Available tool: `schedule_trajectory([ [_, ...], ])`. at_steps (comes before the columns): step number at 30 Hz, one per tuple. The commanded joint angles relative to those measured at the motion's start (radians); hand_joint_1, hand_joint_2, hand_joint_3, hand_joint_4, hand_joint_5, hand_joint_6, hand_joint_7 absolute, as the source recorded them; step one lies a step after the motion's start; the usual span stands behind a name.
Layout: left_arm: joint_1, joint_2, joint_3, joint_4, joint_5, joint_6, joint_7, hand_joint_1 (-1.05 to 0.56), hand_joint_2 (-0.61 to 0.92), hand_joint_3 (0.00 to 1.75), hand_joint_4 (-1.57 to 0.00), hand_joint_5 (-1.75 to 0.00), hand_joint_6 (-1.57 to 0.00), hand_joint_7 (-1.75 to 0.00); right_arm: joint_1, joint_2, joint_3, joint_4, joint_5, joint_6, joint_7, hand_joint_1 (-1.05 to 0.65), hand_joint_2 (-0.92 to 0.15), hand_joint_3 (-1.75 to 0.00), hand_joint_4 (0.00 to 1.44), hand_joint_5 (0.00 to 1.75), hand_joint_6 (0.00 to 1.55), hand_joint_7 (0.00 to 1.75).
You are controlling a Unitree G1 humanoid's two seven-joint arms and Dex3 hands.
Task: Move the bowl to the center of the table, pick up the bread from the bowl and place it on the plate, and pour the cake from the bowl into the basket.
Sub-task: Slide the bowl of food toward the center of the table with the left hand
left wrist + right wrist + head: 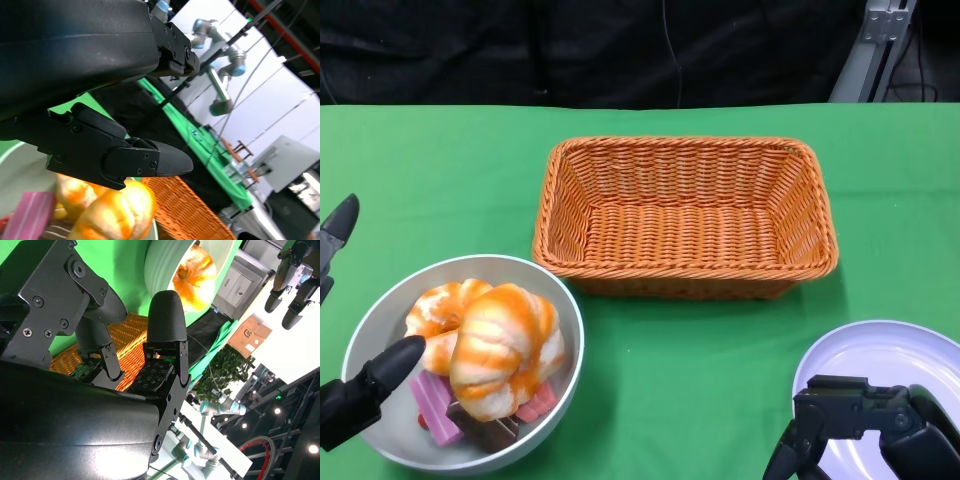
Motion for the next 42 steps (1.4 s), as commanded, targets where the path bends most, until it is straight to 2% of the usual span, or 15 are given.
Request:
schedule_trajectory([
  [1, 0.01, 0.028, 0.014, -0.012, 0.027, 0.047, 0.023, -0.64, 0.92, 0.41, 0.0, -0.12, -0.1, 0.0, 0.002, -0.007, -0.004, -0.011, 0.006, -0.007, -0.004, 0.06, -0.13, -1.56, 0.92, 1.48, 0.95, 1.18],
  [8, 0.02, 0.043, 0.01, -0.031, 0.044, 0.147, 0.028, -0.64, 0.92, 0.41, 0.0, -0.04, -0.08, -0.01, 0.002, -0.008, -0.004, -0.009, 0.01, -0.01, -0.004, 0.07, -0.14, -1.54, 0.92, 1.48, 0.94, 1.19],
  [16, 0.021, 0.06, -0.023, -0.099, 0.077, 0.467, -0.013, -0.68, 0.92, 0.39, 0.0, -0.03, -0.11, -0.01, 0.003, -0.003, -0.005, -0.007, 0.005, -0.012, -0.011, 0.04, -0.16, -1.53, 0.92, 1.49, 0.95, 1.19],
  [29, -0.009, 0.129, -0.062, -0.101, 0.052, 0.717, -0.097, -0.77, 0.92, 0.4, -0.02, -0.03, -0.07, 0.0, 0.007, -0.006, -0.002, -0.012, 0.012, -0.007, -0.006, 0.06, -0.17, -1.52, 0.91, 1.52, 0.94, 1.19],
  [33, -0.036, 0.119, -0.04, -0.105, -0.064, 0.814, -0.159, -0.75, 0.92, 0.36, 0.0, -0.01, -0.06, 0.0, 0.008, -0.009, -0.004, -0.013, 0.011, -0.006, -0.004, 0.06, -0.17, -1.52, 0.9, 1.52, 0.93, 1.19],
  [42, -0.087, 0.16, -0.001, -0.073, -0.29, 0.988, -0.29, -0.75, 0.92, 0.32, 0.0, 0.0, -0.03, -0.01, 0.008, -0.011, -0.006, -0.012, 0.011, -0.007, -0.003, 0.05, -0.19, -1.5, 0.89, 1.53, 0.92, 1.2],
])
